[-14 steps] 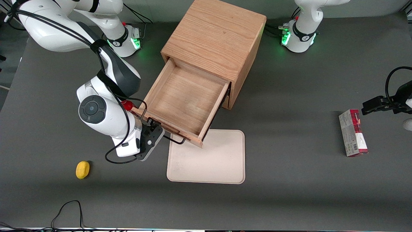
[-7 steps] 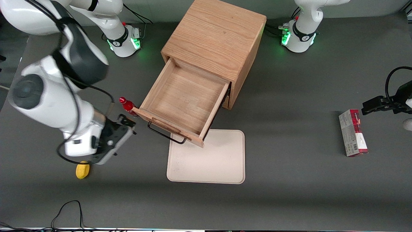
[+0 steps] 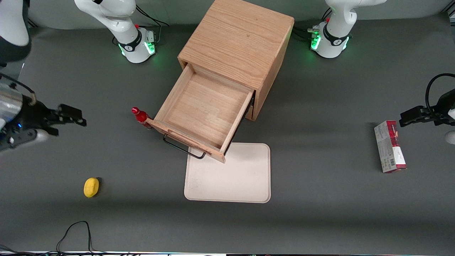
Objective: Open upper drawer
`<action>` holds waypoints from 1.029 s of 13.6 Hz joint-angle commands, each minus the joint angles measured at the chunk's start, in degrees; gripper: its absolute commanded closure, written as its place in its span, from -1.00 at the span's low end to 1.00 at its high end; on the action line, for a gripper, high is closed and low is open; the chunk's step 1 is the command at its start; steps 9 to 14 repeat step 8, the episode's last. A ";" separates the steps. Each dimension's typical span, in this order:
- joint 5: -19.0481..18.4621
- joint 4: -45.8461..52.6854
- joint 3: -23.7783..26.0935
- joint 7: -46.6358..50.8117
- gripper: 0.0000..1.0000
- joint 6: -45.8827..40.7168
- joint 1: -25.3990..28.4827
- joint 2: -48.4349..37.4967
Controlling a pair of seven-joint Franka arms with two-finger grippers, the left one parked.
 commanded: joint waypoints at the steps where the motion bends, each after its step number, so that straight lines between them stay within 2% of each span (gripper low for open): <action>1: 1.67 -21.14 -1.92 5.11 -1.00 3.60 0.76 -19.40; 2: 1.76 -26.59 -2.01 5.20 -1.00 6.83 0.67 -24.33; 3: 1.67 -27.78 -2.71 5.12 -1.00 8.09 0.58 -25.33; 8: 1.41 -24.10 -4.39 4.68 -1.00 8.10 0.67 -21.22; 14: 1.41 -24.10 -4.39 4.68 -1.00 8.10 0.67 -21.22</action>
